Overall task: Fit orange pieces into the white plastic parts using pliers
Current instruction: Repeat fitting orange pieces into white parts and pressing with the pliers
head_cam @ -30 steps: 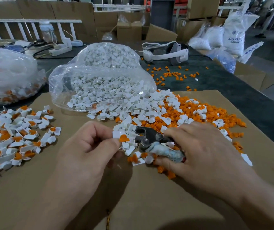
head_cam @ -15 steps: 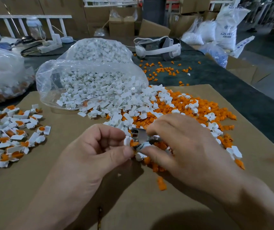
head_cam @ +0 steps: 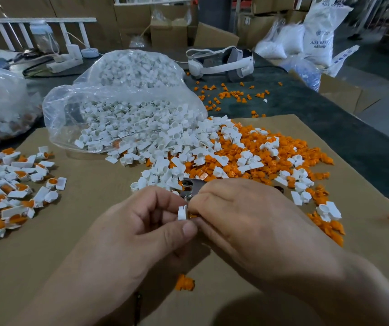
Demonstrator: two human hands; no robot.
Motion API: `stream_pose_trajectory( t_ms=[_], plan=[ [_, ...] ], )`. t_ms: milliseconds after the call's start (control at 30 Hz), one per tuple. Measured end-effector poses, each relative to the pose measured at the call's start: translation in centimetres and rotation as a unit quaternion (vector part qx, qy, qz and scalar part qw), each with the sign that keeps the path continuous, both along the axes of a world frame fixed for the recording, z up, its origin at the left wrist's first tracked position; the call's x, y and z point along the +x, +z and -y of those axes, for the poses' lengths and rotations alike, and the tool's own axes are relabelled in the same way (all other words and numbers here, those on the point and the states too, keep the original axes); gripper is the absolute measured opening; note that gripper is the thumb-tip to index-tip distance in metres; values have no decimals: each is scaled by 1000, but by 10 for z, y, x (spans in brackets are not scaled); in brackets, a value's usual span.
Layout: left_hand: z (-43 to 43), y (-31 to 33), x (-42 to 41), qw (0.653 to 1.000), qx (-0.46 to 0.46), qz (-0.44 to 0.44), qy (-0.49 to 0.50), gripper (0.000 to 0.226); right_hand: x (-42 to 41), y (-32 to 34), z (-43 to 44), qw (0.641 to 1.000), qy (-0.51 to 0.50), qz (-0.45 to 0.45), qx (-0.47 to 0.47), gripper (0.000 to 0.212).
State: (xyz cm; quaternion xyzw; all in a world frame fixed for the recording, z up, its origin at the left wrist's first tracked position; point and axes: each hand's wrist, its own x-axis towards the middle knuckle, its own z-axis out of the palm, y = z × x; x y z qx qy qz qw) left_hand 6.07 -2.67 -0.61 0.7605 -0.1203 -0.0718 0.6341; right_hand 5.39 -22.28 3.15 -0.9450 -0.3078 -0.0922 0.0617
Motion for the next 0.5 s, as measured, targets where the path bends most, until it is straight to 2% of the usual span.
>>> stream_pose_trajectory(
  t_ms=[100,167,233,367,500],
  plan=[
    [1,0,-2,1000,-4,12,-10,55,-1,1,0,1000,-4,-20,-7,13],
    [2,1,-4,999,-8,39,-5,55,-3,6,-1,998,0,-48,45,16],
    [3,3,-7,995,34,95,9,50,-4,8,2,991,2,-70,114,29],
    [5,8,-10,955,162,245,39,35,-4,6,4,980,10,-83,182,24],
    [7,11,-10,937,182,294,44,36,-5,4,4,977,10,-85,198,24]
  ],
)
